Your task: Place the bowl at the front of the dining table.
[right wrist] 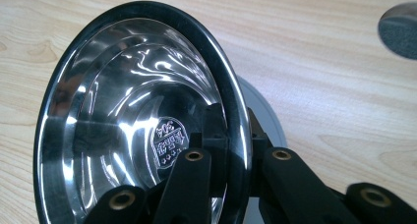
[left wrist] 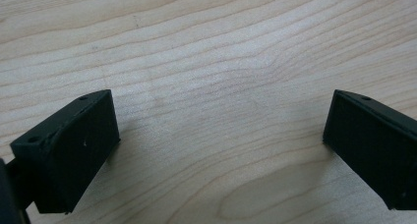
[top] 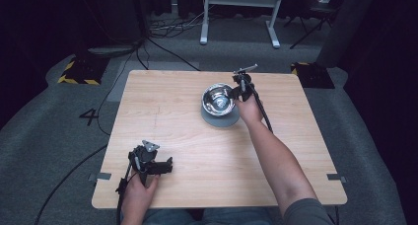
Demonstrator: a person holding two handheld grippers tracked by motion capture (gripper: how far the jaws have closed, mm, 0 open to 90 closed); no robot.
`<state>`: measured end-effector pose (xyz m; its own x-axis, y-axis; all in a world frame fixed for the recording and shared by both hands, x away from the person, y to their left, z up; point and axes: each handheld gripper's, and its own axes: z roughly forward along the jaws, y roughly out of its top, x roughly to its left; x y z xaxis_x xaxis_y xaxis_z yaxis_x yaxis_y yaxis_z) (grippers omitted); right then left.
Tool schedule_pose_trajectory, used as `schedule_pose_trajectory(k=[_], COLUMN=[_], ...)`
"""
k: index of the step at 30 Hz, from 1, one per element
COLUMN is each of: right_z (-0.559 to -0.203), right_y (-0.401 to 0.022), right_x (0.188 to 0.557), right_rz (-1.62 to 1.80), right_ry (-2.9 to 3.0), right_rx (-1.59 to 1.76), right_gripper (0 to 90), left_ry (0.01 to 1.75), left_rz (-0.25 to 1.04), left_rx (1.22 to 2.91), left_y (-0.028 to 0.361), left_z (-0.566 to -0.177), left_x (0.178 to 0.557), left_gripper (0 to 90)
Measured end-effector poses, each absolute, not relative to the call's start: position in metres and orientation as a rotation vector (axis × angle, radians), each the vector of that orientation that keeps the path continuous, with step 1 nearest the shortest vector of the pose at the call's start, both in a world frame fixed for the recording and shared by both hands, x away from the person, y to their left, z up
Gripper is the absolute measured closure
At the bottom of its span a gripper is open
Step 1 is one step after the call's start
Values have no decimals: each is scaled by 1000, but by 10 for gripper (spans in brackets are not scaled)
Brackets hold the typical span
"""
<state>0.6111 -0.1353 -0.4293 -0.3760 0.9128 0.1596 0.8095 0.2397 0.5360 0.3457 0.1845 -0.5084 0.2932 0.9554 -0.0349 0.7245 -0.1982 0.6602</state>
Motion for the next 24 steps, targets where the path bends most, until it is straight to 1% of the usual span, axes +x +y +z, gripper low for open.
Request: schedule_pose_trajectory(k=[6,18,22,23,24], right_z=[-439,-445,-443,-441,-441], right_y=[-138,-143,-144,-144,-144], right_x=[612,615,614,614,614], right_rz=[838,835,818,804,804], right_ry=[2351,2367,2368,2362,2362], right_rx=[1681,1739,1735,1721,1721], right_gripper=[855,838,747,680,680], left_ry=[1494,1494,1494,1494,1494], left_rz=[524,524,524,524,523], left_rx=[1993,1994,1994,1994,1994], left_y=[185,185,185,185,185], left_z=[-508,-508,-508,-508,-508], left_x=[346,346,346,346,346], left_gripper=[5,4,4,4,4])
